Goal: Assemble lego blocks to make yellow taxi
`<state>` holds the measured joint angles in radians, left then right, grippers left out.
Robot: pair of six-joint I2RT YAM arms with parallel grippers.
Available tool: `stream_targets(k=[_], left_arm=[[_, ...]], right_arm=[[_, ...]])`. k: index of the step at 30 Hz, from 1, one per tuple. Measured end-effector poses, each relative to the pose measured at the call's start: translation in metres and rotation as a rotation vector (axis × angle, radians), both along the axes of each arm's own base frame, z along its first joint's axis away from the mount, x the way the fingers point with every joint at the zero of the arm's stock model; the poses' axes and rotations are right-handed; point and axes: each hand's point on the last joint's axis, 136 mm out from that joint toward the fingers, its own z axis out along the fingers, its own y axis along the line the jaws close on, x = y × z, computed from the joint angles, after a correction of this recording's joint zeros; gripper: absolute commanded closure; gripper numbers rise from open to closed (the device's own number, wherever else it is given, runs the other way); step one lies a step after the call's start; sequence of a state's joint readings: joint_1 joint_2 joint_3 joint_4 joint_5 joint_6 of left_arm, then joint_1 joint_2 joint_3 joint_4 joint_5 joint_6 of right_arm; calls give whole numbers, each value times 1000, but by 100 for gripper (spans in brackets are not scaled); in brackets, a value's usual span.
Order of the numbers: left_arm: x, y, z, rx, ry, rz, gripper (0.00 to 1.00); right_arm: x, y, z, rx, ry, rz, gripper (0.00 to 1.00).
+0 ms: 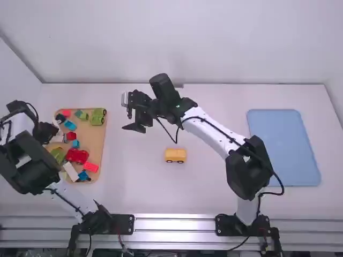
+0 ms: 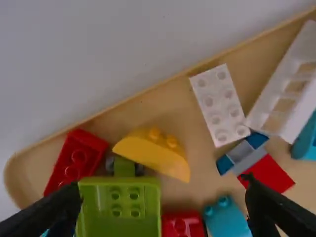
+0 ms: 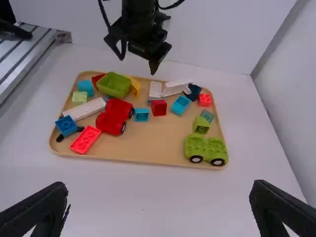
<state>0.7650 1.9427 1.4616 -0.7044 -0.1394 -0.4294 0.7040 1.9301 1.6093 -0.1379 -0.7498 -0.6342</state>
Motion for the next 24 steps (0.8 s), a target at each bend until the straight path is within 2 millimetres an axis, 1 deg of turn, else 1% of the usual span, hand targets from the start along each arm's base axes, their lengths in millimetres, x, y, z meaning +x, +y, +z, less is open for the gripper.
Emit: stream_targets(k=[2,5,11,15,19,22,24], left_arm=[[-1,3,-9,13,-14,8,25],[-1,5,-17,26,-27,11,29],[-2,4,-26,30,-33,11,37],[-3,0,-29,14,-35,9,49],[-5,-3,-34,4,-30,14,48],[-12,-9,-42,-15,-16,29,45],[-13,-11,-43,-21,-15,39,43]], right_arm=[[0,0,0,-1,-1,-1,2],[0,0,0,-1,-2,0,2],[0,0,0,0,-1,-1,2],[0,0,0,0,-3,0,2],[0,0,0,-1,-3,0,2],[0,0,0,0,-2,0,2],[0,0,0,0,-3,0,2]])
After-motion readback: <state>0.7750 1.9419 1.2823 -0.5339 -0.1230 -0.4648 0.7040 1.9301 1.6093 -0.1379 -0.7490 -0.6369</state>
